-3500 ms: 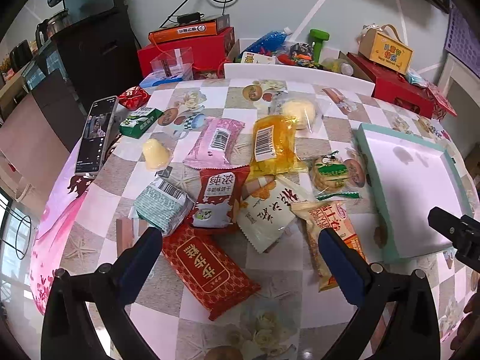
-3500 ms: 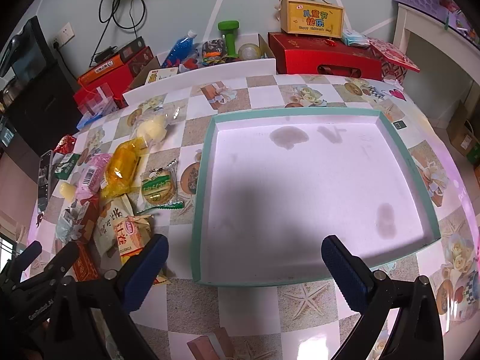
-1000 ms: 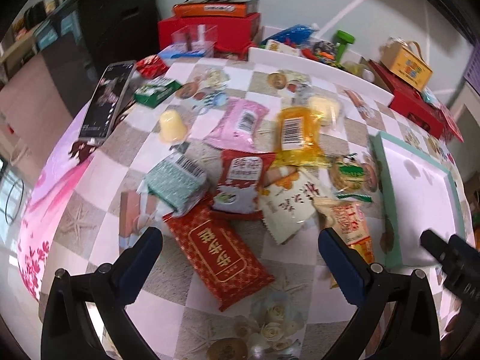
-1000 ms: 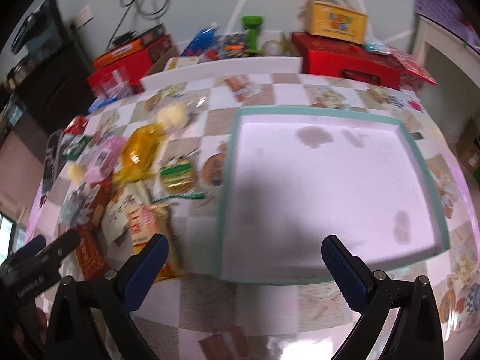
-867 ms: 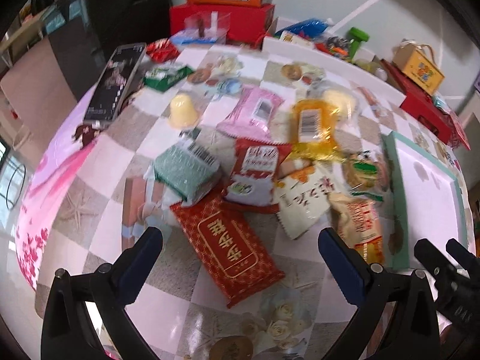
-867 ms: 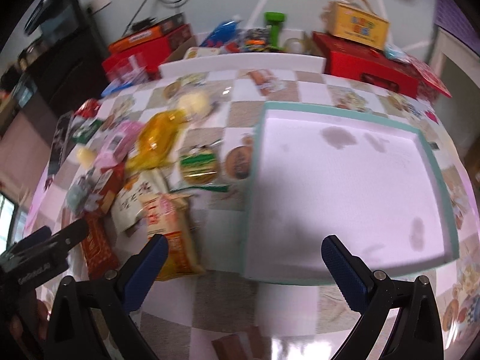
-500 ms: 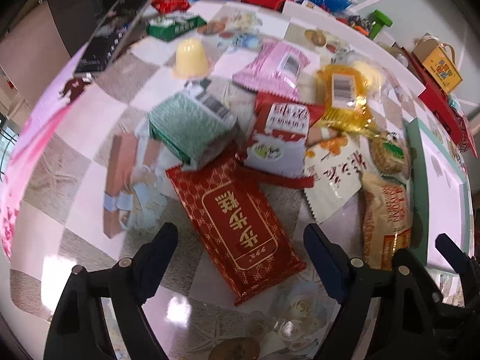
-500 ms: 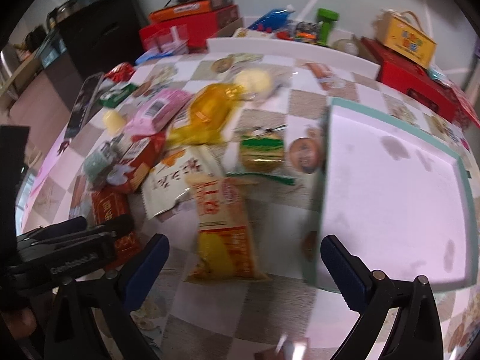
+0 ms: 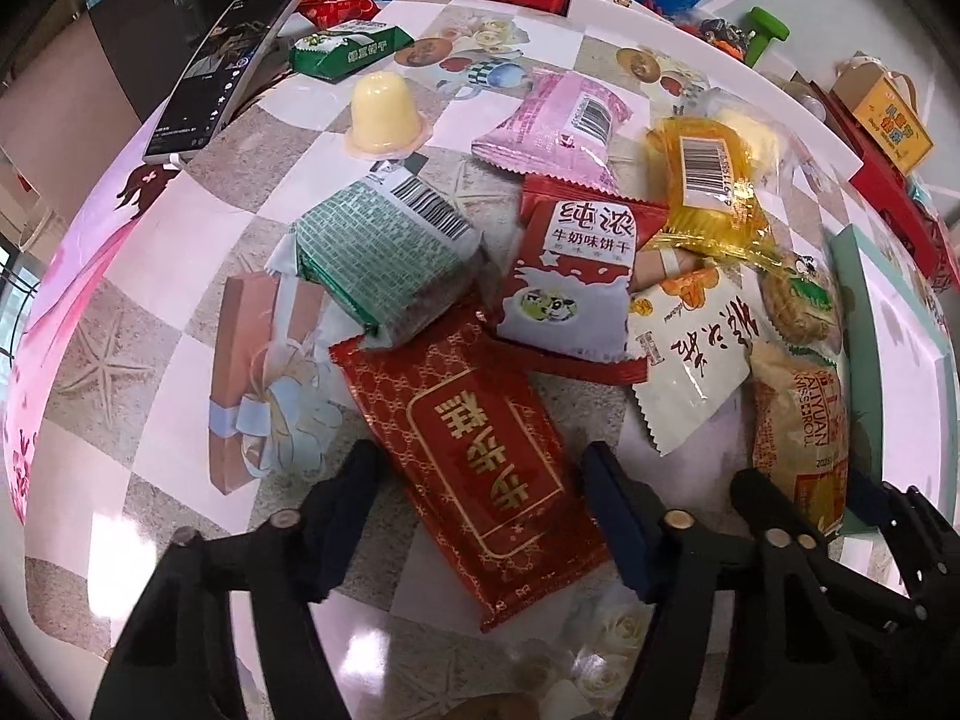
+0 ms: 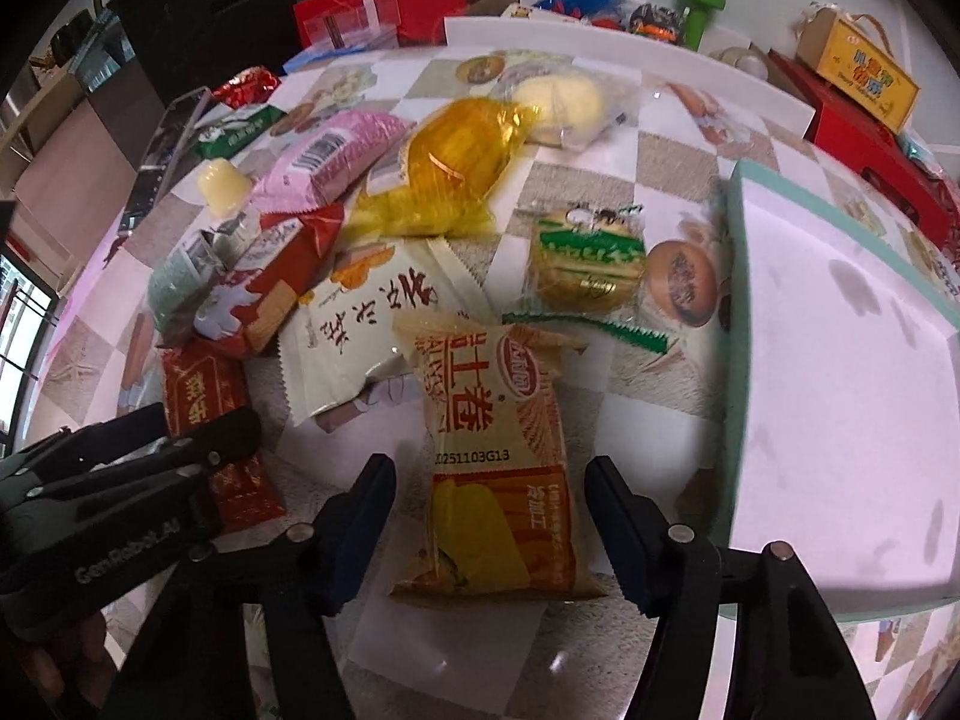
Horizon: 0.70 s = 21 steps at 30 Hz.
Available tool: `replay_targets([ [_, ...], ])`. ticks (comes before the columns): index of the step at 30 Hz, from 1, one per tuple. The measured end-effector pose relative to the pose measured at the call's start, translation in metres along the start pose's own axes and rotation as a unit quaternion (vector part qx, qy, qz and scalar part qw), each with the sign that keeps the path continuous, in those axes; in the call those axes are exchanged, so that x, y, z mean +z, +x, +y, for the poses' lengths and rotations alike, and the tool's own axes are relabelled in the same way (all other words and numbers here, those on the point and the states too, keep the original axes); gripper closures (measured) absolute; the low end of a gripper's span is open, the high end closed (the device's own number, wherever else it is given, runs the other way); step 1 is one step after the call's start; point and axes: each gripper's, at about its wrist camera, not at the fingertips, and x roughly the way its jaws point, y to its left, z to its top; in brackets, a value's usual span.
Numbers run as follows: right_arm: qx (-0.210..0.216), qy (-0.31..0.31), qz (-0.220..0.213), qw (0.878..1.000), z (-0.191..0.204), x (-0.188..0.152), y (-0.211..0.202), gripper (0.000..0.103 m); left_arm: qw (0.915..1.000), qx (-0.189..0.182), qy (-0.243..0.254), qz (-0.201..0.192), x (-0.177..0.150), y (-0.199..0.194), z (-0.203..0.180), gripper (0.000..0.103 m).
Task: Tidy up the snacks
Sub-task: 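Grasp the red cake packet with the left tool while the right tool grasps the yellow bread bag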
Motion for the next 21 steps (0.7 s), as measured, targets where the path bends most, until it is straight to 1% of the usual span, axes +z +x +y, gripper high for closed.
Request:
replay_targets([
  [3,-0.008,-0.005,-0.001,1.0,0.0005,0.0005,0.0021,0.037,1.0,0.0,0.0,-0.001,0.0009,-0.0003,-0.0032,0.037],
  [5,-0.007,-0.002,-0.001,1.0,-0.0004,0.0007,0.0026,0.037,1.0,-0.002,-0.005,-0.004,0.0009,-0.0017,-0.0014,0.04],
  [6,-0.008,-0.001,-0.001,1.0,-0.0011,0.0006,0.0026,0.039,0.9999,-0.004,-0.01,-0.005,0.0008,-0.0022,0.0003,0.042],
  [9,-0.017,0.003,-0.002,1.0,-0.0035,0.0015,0.0019,0.049,0.9998,-0.005,-0.017,-0.008,0.0008,-0.0017,0.0022,0.044],
  [10,-0.016,0.005,-0.002,1.0,-0.0044,0.0025,0.0017,0.052,0.9998,-0.004,-0.016,-0.008,0.0005,-0.0024,0.0021,0.044],
  [11,-0.015,0.007,-0.003,1.0,-0.0054,0.0027,0.0012,0.053,0.9998,-0.003,-0.016,-0.008,0.0004,-0.0026,0.0014,0.045],
  [13,-0.01,0.009,-0.004,1.0,-0.0078,0.0036,0.001,0.059,0.9998,-0.005,-0.018,-0.009,0.0007,-0.002,0.0024,0.046],
  [20,0.0,0.014,-0.009,1.0,-0.0075,0.0027,-0.0035,0.063,0.9994,-0.015,-0.026,-0.017,-0.0012,-0.0086,0.0061,0.048],
  [21,0.0,0.014,-0.01,1.0,-0.0063,0.0014,-0.0054,0.063,0.9994,-0.015,-0.026,-0.019,-0.0012,-0.0096,0.0064,0.05],
])
